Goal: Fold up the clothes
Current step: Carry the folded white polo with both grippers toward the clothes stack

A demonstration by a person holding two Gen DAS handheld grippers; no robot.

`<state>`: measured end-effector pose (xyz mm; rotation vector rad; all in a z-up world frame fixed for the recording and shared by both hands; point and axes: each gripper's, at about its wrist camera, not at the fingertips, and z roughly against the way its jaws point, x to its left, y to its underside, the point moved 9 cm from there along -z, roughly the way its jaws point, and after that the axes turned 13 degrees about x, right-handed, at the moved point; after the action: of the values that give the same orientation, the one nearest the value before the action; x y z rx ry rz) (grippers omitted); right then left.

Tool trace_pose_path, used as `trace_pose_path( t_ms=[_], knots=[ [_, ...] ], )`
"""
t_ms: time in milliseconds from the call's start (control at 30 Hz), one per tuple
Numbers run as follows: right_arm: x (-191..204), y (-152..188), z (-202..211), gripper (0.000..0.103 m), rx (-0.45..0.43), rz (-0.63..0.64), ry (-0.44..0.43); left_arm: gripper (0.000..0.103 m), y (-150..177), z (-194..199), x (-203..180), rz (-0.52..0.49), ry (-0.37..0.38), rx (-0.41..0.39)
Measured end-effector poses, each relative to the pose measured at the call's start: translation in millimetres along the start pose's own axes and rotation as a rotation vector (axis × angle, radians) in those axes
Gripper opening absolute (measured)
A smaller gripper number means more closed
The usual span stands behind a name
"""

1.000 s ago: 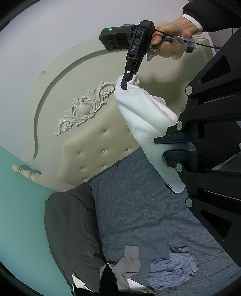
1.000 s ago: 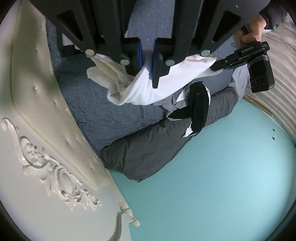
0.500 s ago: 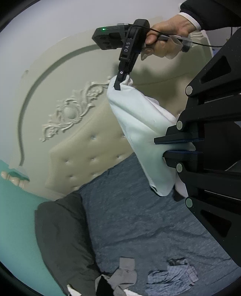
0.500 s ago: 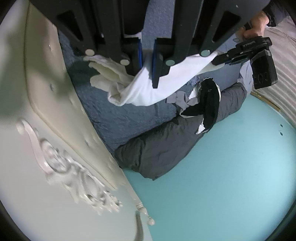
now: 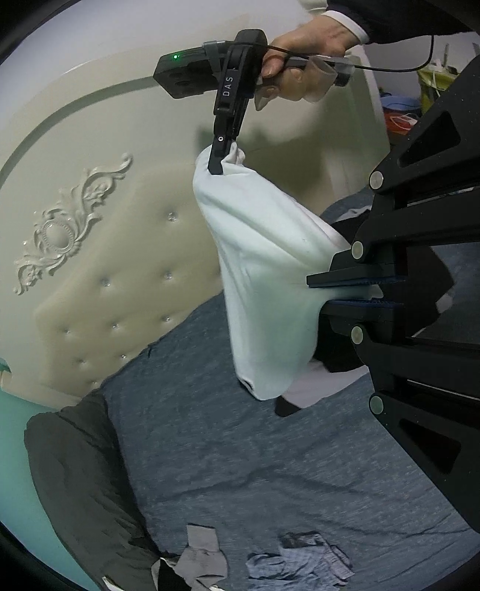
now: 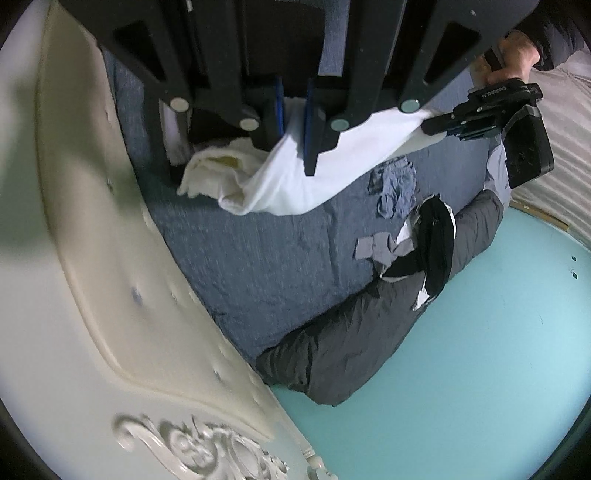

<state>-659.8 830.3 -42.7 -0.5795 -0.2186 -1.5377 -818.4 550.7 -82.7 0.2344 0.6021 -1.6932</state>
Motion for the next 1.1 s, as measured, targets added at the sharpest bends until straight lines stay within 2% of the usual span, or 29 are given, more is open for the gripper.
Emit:
trace_pose_path(
  t_ms=[600,967,1100],
  knots=[
    [-23,89,-5,0.008,0.043,-0.066,0.000,0.006,71,-26,-18,-0.029,-0.010,0.048],
    [-23,119,-13,0.008,0.066,-0.056,0.002,0.006,95,-31,-26,-0.038,0.003,0.057],
    [-31,130,-19,0.008,0.073,-0.071,0.003,0.006,111,-57,-20,0.005,0.034,0.093]
  ],
)
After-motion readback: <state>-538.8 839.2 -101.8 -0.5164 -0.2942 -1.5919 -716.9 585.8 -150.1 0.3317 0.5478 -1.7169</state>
